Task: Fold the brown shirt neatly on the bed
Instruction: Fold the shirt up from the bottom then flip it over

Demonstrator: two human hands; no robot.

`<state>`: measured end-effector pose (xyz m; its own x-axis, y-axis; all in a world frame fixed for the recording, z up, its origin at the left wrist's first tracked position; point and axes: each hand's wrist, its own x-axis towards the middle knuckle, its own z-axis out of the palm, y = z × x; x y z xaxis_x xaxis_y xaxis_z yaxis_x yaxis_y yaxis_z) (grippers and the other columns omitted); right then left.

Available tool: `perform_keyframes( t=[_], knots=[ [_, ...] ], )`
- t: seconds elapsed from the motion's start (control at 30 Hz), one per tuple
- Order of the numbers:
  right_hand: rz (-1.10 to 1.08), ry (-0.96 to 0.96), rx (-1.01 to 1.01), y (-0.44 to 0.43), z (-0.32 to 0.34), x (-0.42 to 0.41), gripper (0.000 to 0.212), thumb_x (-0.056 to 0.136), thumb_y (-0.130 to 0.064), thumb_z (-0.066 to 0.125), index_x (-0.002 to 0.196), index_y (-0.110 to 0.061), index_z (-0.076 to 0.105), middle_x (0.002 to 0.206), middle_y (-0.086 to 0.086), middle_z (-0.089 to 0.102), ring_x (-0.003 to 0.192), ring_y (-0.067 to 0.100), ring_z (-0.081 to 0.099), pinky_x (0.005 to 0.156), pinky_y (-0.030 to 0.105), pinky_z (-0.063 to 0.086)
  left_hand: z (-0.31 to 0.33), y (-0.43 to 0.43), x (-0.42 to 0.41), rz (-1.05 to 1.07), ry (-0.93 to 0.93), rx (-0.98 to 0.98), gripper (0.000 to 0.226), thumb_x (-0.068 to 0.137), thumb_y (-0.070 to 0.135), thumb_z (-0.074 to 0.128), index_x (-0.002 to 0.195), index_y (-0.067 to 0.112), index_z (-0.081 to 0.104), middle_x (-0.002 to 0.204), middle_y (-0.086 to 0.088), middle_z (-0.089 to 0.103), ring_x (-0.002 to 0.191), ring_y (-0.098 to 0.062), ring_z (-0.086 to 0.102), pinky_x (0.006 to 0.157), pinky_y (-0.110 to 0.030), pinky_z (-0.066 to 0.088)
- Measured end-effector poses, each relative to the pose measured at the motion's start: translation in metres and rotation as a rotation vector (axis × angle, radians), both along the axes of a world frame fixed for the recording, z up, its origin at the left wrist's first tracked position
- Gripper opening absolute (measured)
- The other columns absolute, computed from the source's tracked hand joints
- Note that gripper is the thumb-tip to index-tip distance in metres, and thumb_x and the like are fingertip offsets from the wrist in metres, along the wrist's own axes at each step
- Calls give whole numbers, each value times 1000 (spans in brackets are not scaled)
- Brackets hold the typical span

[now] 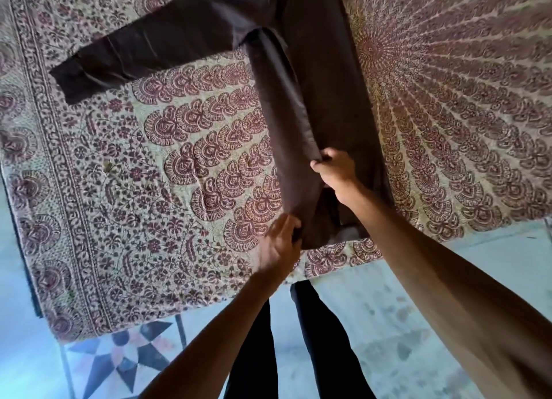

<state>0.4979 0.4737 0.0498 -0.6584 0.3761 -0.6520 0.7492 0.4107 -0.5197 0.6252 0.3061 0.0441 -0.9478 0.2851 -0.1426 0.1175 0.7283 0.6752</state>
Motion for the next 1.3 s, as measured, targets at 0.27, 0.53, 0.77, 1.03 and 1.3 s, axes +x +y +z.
perform_keyframes(
  t=[0.27, 0.53, 0.77, 1.03, 1.3],
  knots=[
    [105, -134, 7, 0, -19, 41, 11, 76, -29, 77, 80, -29, 66, 93, 11, 75, 86, 30, 73, 77, 45, 60, -11, -4, 23, -94, -80, -209, 44, 76, 8, 59, 119, 13, 48, 109, -10, 51, 92, -28, 54, 73, -42, 52],
    [177, -50, 184, -1, -2, 59, 20, 92, -29, 59, 107, -18, 64, 108, 18, 69, 102, 37, 65, 83, 39, 51, -17, 2, 3, -148, -137, -193, 39, 85, 6, 52, 124, 8, 49, 112, -13, 53, 93, -33, 59, 67, -43, 56],
    [304, -173, 336, 0, 3, 67, 24, 94, -31, 55, 107, -16, 66, 111, 14, 68, 105, 37, 65, 85, 39, 51, -17, -7, -8, -377, -191, -244, 31, 85, 22, 54, 115, 16, 53, 105, -6, 57, 84, -29, 66, 67, -37, 53],
    [558, -158, 489, 1, 23, 16, 29, 93, -34, 60, 110, -12, 66, 112, 10, 68, 104, 32, 66, 75, 33, 49, -4, -18, -93, -267, -70, -239, 9, 91, 18, 53, 95, 20, 61, 96, -4, 60, 69, -28, 66, 56, -34, 54],
    [454, 15, 430, -8, 25, -130, 31, 91, -39, 59, 114, -20, 63, 117, 9, 66, 110, 31, 63, 86, 36, 49, 1, -12, -285, -130, 38, -277, 20, 88, 10, 52, 104, 13, 62, 103, -10, 61, 86, -34, 65, 67, -41, 53]
  ],
)
